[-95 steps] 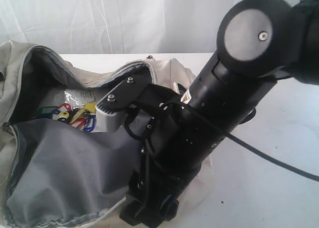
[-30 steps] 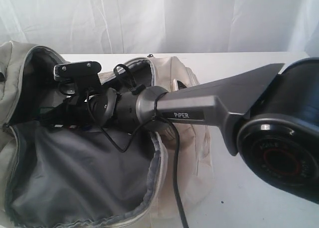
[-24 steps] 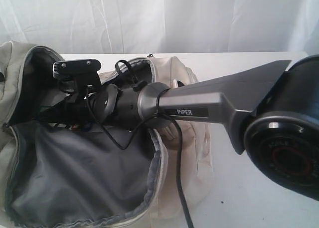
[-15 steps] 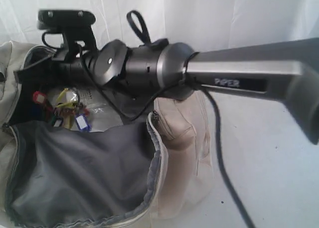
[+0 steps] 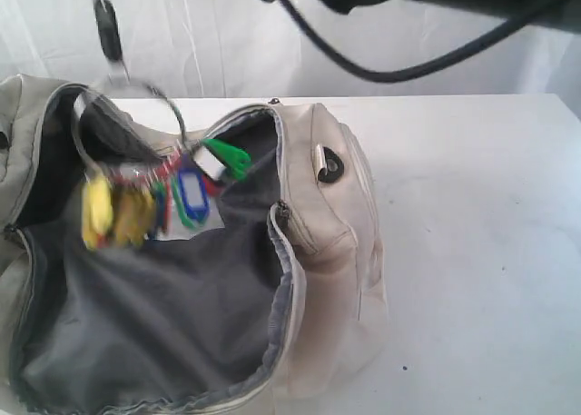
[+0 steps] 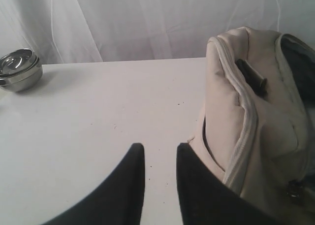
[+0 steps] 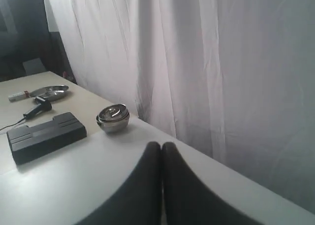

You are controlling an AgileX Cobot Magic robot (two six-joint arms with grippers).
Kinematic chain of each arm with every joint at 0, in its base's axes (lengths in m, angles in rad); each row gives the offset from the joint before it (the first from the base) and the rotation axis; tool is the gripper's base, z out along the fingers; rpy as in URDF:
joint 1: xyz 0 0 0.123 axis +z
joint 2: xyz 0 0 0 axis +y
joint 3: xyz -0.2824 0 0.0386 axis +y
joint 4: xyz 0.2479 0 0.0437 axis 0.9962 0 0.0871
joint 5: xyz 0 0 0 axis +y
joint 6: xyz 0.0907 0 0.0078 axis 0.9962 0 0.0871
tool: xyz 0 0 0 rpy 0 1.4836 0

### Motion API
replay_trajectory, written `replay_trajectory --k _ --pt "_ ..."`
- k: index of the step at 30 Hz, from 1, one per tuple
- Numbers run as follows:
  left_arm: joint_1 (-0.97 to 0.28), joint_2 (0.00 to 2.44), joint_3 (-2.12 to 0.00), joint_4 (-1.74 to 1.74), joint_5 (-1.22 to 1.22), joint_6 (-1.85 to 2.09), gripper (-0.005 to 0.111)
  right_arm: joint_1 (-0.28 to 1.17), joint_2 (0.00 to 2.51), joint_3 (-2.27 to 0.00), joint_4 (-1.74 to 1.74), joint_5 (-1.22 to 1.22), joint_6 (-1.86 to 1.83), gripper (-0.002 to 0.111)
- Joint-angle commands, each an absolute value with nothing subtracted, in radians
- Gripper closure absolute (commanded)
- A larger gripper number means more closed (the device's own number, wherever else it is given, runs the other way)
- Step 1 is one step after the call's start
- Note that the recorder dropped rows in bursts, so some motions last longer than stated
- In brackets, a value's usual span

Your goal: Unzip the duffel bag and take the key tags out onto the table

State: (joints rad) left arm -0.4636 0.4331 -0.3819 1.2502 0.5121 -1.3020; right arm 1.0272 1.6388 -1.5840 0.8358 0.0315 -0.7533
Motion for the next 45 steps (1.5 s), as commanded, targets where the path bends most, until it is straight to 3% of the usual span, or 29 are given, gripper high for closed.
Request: replay_trajectory --k 1,4,8,11,17,21,36,39,45 --pt "-0.461 0.426 -0.378 1.261 0.504 -1.302 0.078 0.957 1.551 -1.581 0.828 0.117 -0.784 0.108" --pt "-0.461 0.426 -0.378 1.261 0.486 -1.302 0.078 0.89 1.533 -1.581 0.757 0.303 -0.782 0.108" --pt "-0.461 0.426 -0.378 1.261 0.474 -1.302 0.078 0.857 1.61 -1.581 0.412 0.81 -0.643 0.108" --pt "-0.461 0.426 -0.378 1.261 0.456 -1.302 0.078 0.857 1.715 -1.581 0.347 1.06 -0.598 0.094" --pt "-0.461 0.426 -0.378 1.256 0.436 -1.302 0.078 0.915 1.807 -1.581 0.347 1.056 -0.706 0.056" --pt "-0.461 0.426 -0.378 1.256 0.434 -1.302 0.078 0.966 1.829 -1.581 0.347 1.053 -0.82 0.047" --pt "-0.461 0.426 -0.378 1.256 0.434 -1.302 0.078 1.06 1.947 -1.581 0.04 0.953 -0.746 0.051" --pt "-0.461 0.426 -0.378 1.256 0.434 -1.302 0.078 1.06 1.955 -1.581 0.018 0.931 -0.707 0.061" --pt "-0.461 0.426 -0.378 1.256 0.434 -1.302 0.078 1.06 1.955 -1.581 0.0 0.929 -0.676 0.091"
